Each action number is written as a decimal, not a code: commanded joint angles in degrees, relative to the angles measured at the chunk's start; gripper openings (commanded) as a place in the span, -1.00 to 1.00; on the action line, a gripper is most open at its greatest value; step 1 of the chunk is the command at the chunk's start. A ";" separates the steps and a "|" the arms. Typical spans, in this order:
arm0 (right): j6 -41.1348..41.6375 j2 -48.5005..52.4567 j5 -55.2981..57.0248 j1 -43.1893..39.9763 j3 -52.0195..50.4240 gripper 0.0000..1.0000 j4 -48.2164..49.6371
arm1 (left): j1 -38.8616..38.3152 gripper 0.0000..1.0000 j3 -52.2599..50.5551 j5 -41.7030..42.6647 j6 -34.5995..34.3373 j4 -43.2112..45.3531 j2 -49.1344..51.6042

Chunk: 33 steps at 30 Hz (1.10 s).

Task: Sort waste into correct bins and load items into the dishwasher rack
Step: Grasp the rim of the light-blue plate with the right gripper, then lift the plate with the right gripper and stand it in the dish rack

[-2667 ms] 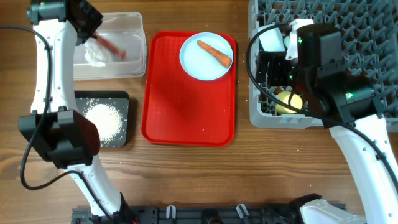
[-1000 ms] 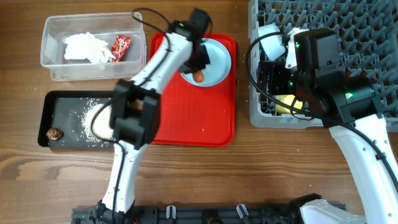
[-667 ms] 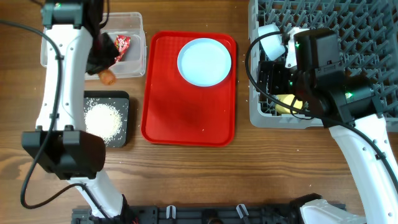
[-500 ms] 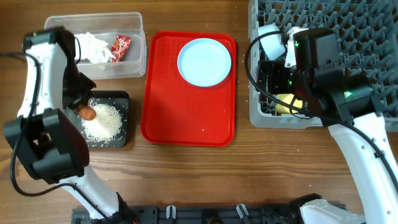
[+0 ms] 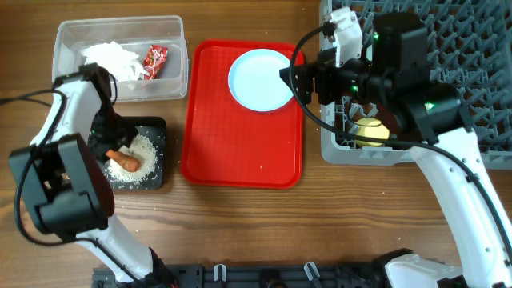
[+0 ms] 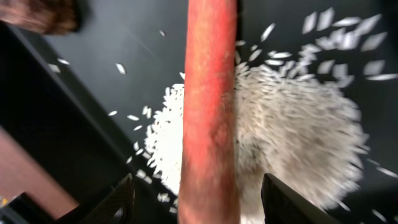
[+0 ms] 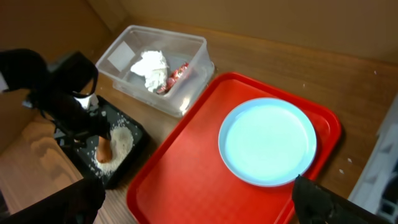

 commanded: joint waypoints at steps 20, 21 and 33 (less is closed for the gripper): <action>14.12 44.26 22.75 6.51 0.26 0.52 8.90 | -25.29 0.75 3.23 3.78 10.99 9.20 -21.33; 14.08 44.65 22.80 6.51 0.26 0.37 9.05 | -25.29 0.74 3.23 3.91 10.99 9.20 -20.26; 11.98 36.59 24.28 5.07 2.21 -0.91 7.82 | -25.29 0.99 3.23 4.81 10.82 9.16 -16.83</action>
